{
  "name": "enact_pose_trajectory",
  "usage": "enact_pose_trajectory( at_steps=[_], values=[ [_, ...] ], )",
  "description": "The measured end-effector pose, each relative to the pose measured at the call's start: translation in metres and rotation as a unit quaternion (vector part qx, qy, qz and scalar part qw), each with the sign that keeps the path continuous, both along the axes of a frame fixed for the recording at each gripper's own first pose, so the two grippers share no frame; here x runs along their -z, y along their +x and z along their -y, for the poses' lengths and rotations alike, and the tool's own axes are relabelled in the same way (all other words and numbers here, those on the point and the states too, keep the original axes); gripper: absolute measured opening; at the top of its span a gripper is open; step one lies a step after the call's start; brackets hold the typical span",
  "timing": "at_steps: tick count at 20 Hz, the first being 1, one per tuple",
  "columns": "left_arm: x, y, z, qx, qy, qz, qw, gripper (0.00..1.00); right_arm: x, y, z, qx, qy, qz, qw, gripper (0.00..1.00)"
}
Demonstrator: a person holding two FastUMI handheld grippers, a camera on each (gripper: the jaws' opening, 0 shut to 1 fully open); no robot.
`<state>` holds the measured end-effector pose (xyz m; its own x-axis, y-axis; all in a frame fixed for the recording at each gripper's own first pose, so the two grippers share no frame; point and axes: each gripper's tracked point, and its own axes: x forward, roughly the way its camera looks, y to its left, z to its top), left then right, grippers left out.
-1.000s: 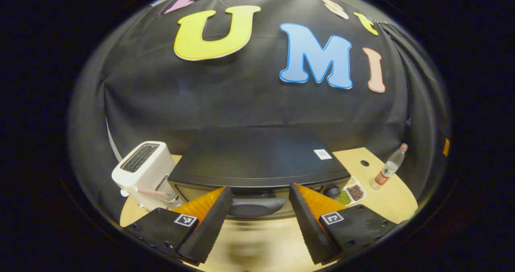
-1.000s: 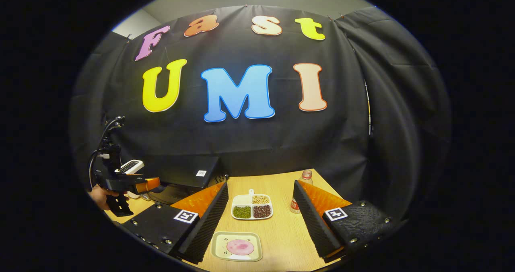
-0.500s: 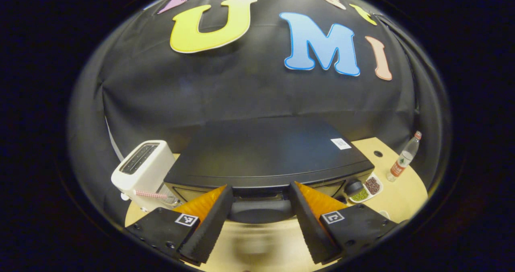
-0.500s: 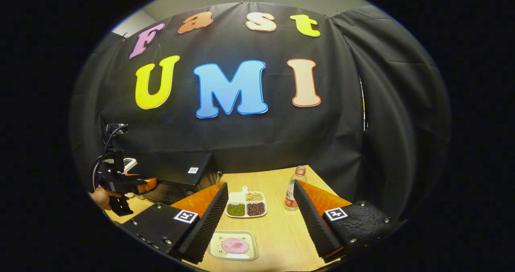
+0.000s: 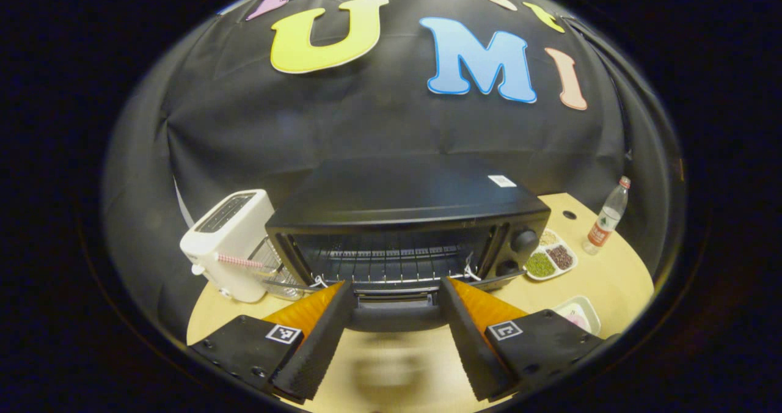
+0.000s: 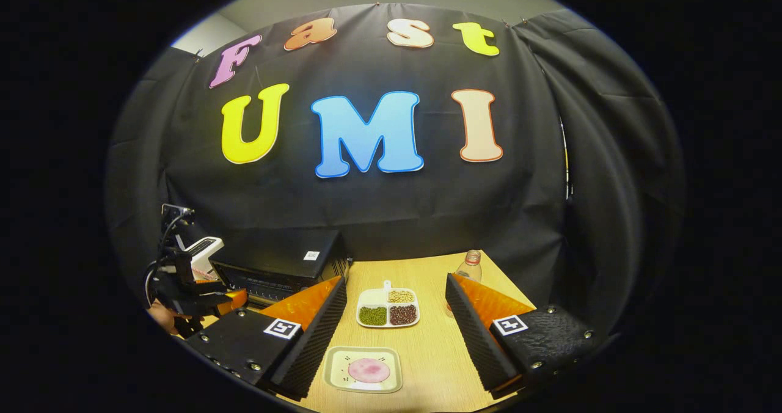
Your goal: Open the electric oven with the left hand, put the food in, and close the electric oven.
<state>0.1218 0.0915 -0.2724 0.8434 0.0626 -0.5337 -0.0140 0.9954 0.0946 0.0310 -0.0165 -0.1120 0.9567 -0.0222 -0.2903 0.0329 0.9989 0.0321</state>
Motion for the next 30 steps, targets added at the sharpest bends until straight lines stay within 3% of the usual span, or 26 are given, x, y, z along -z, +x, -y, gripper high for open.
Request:
enact_pose_trajectory(
  at_steps=[1,4,5,7,11,14,15,17,20,21,23,25,26,27,28,30],
  values=[
    [0.004,-0.007,0.0,0.0,-0.001,-0.005,1.0,0.92,0.001,0.0,-0.001,-0.001,0.0,0.0,1.0,0.98],
    [0.018,-0.025,0.0,0.001,-0.011,-0.02,1.0,0.95,0.002,-0.005,-0.004,-0.004,-0.001,-0.002,1.0,0.98],
    [0.023,-0.029,-0.001,0.001,-0.012,-0.024,1.0,0.91,0.001,-0.005,-0.005,-0.004,-0.001,-0.003,1.0,0.98],
    [0.032,-0.039,-0.002,0.0,-0.013,-0.034,0.999,0.99,0.004,-0.007,-0.007,-0.006,0.0,-0.008,1.0,0.98],
    [0.053,-0.052,-0.002,0.001,-0.013,-0.052,0.999,0.92,0.012,-0.01,-0.012,-0.012,0.0,-0.021,1.0,0.98],
    [0.069,-0.063,-0.004,0.009,-0.007,-0.068,0.998,0.99,0.02,-0.013,-0.016,-0.019,0.0,-0.033,0.999,0.99],
    [0.075,-0.066,-0.005,0.008,-0.005,-0.074,0.997,0.96,0.022,-0.013,-0.017,-0.021,0.001,-0.039,0.999,0.99],
    [0.072,-0.068,-0.006,0.006,-0.01,-0.072,0.997,1.0,0.028,-0.014,-0.018,-0.025,0.004,-0.051,0.998,0.99],
    [0.04,-0.061,-0.002,0.008,-0.015,-0.034,0.999,0.96,0.047,-0.013,-0.017,-0.037,0.005,-0.085,0.996,0.99],
    [0.024,-0.059,0.001,0.01,-0.018,-0.016,1.0,1.0,0.057,-0.012,-0.015,-0.042,0.005,-0.107,0.993,0.99],
    [-0.013,-0.055,0.008,0.011,-0.023,0.023,0.999,0.96,0.082,-0.009,-0.011,-0.052,0.007,-0.157,0.986,0.98],
    [-0.051,-0.053,0.016,0.01,-0.033,0.062,0.997,1.0,0.106,-0.006,-0.01,-0.064,0.021,-0.208,0.976,0.98],
    [-0.07,-0.054,0.019,0.01,-0.039,0.08,0.996,1.0,0.12,-0.007,-0.008,-0.07,0.029,-0.239,0.968,0.98],
    [-0.087,-0.055,0.022,0.009,-0.044,0.097,0.994,0.91,0.135,-0.007,-0.009,-0.075,0.038,-0.27,0.959,0.98],
    [-0.105,-0.057,0.025,0.009,-0.049,0.115,0.992,1.0,0.151,-0.008,-0.01,-0.079,0.048,-0.301,0.949,0.99],
    [-0.139,-0.064,0.029,0.008,-0.059,0.148,0.987,0.98,0.181,-0.014,-0.004,-0.08,0.069,-0.362,0.926,0.99]
  ],
)
